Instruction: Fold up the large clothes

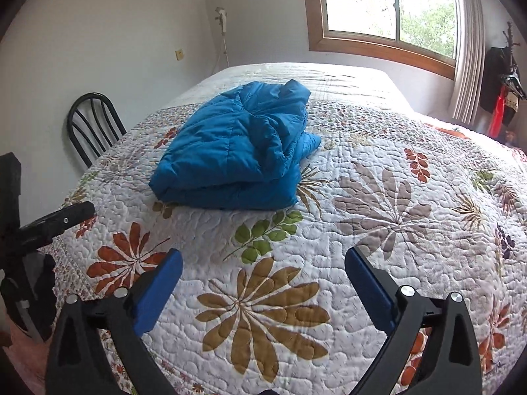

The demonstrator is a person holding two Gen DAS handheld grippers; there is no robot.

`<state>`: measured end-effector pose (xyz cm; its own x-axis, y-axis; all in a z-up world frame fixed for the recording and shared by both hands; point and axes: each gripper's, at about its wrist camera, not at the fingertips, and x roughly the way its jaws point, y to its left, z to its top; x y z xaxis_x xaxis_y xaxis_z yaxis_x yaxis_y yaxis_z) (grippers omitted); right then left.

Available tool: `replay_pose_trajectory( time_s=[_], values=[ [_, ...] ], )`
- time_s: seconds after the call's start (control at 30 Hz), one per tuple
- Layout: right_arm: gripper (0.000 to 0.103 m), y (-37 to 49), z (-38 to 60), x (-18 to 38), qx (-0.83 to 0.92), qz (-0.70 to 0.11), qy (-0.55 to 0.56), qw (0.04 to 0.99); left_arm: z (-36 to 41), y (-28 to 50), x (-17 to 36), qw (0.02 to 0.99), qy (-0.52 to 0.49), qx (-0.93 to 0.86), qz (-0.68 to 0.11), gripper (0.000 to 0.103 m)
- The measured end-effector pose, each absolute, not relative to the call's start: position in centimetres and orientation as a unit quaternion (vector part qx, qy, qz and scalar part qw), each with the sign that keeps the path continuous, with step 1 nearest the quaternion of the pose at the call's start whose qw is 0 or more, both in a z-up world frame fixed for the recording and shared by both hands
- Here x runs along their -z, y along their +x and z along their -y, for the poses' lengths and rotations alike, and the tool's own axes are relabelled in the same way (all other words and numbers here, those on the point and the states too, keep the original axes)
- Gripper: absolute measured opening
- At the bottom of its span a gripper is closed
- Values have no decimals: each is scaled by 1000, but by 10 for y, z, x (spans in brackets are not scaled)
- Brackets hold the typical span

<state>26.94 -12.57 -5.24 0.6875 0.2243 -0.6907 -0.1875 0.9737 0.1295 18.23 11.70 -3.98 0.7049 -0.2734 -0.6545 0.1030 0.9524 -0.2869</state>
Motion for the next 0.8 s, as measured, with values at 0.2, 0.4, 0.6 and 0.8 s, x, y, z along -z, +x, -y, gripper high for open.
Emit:
replay_pose_trajectory(
  time_s=[0.2, 0.4, 0.6, 0.8],
  values=[
    [99, 243, 120, 46, -124, -374, 23, 919, -114, 153, 35, 916, -115, 111, -367, 99],
    [99, 225, 117, 45, -117, -374, 16, 920, -114, 132, 31, 920, -106, 100, -364, 99],
    [99, 207, 113, 42, -116, -371, 9, 922, -109, 110, 24, 926, -88, 88, -358, 99],
    [99, 191, 112, 42, -110, -367, 10, 923, -102, 89, 17, 930, -73, 82, -351, 99]
  ],
)
